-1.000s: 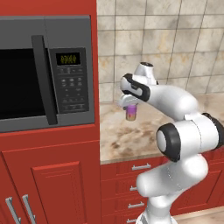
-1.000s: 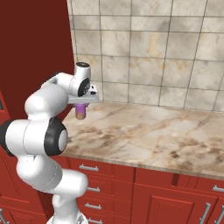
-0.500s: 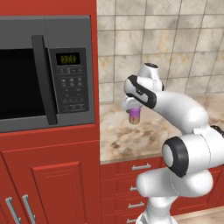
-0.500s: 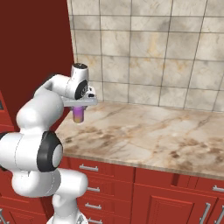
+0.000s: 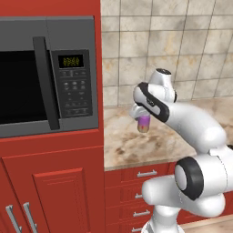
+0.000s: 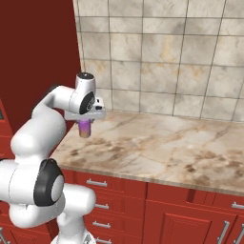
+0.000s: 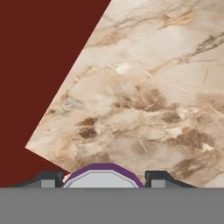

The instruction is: Four empty soda cans are scattered around the kitchen. Gather all the cans and cluster them next to the stove for recycling.

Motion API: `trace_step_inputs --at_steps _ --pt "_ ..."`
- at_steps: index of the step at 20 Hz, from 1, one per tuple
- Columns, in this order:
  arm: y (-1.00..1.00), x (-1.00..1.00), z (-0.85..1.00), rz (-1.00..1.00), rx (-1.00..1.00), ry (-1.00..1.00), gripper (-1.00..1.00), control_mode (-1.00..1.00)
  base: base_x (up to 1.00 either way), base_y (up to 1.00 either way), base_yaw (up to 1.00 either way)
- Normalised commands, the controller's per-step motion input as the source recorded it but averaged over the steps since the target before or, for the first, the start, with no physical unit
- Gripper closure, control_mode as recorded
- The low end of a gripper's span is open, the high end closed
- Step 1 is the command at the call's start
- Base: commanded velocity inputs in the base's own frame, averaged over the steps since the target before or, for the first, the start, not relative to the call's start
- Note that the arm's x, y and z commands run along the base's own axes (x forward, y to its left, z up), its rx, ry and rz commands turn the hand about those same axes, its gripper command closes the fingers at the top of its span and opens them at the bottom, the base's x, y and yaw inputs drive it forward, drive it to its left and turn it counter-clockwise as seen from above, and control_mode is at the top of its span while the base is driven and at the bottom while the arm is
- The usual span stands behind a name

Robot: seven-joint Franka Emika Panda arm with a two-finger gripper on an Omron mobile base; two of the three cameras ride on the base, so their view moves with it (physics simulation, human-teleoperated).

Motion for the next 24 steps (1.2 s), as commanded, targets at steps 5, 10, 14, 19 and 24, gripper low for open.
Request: trace_step_inputs --at_steps 5,10,14,19,24 --pt "0.0 0.0 0.0 0.0 0.0 0.0 1.0 1.0 0.0 0.0 0.0" --pt "0.0 0.0 0.0 0.0 0.0 0.0 1.0 1.0 -0.09 -0.06 0.0" --pt "0.0 0.0 0.0 0.0 0.0 0.0 1.0 1.0 -0.36 -0.19 0.0" --pt "0.0 0.0 0.0 0.0 0.0 0.0 1.0 1.0 -0.47 -0.21 0.0" --pt "0.0 0.0 0.0 0.0 0.0 0.0 1.0 1.0 -0.49 -0.21 0.0"
